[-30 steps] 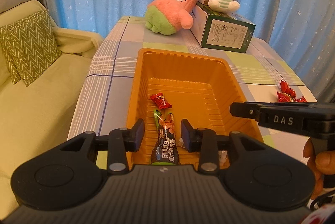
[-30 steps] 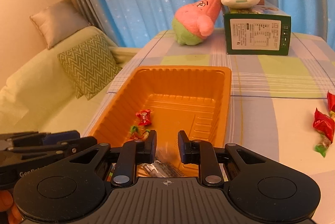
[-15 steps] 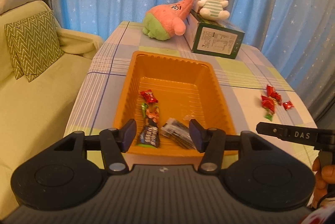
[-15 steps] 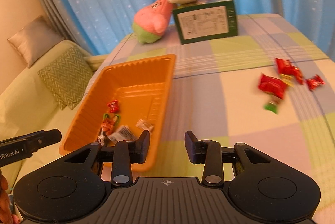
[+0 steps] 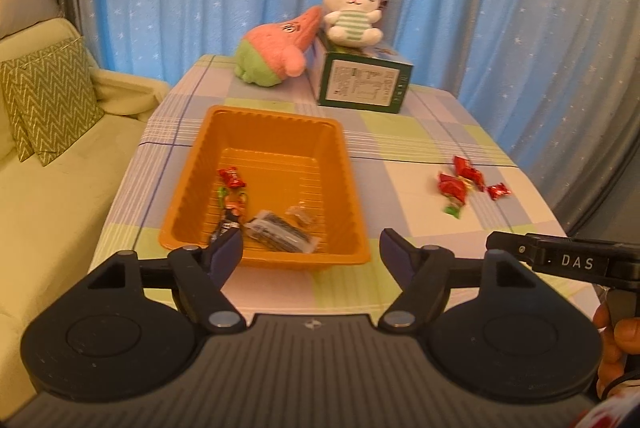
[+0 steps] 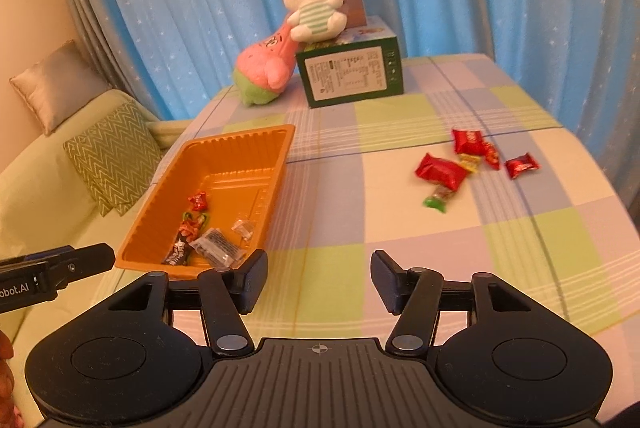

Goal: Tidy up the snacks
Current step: 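Move both open tools away from the tray toward the red candies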

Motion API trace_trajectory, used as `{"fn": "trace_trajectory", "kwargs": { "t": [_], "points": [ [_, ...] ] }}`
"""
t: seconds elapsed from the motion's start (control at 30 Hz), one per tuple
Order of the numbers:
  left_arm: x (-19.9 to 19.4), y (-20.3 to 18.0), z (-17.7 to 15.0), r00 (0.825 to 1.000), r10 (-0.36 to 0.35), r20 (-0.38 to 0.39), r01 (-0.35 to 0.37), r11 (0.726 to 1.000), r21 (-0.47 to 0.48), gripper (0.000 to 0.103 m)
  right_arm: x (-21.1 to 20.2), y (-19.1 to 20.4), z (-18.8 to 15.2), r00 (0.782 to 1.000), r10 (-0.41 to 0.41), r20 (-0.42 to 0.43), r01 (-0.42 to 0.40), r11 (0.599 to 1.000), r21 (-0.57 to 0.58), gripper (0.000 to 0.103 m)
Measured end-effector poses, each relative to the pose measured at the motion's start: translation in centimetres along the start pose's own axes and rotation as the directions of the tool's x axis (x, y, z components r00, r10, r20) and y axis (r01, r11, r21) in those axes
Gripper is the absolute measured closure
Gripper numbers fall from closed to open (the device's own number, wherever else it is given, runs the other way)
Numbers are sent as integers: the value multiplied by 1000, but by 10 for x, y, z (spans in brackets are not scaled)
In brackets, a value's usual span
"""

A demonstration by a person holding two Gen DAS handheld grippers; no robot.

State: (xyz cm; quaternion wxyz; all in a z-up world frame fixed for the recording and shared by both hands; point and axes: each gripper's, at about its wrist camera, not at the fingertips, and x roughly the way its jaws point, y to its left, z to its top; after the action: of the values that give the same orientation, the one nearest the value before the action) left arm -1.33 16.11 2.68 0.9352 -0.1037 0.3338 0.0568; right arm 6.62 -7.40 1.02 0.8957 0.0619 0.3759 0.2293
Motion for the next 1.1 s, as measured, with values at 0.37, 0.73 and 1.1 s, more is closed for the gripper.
{"fn": "trace_trajectory", "kwargs": {
  "t": [0.37,0.73,1.1],
  "points": [
    [-12,-43,-4,999,-50,3,50,998,46,22,-38,-33,-10,998,-61,26,60,998,34,41],
    [-7,-81,-1,995,-97,-11,97,991,89,15,-59,-71,-14,992,-126,29,123,988,98,33],
    [1,-108,2,992,-126,-26,129,984,121,15,-69,-101,-14,986,-165,41,156,975,161,31]
  ]
}}
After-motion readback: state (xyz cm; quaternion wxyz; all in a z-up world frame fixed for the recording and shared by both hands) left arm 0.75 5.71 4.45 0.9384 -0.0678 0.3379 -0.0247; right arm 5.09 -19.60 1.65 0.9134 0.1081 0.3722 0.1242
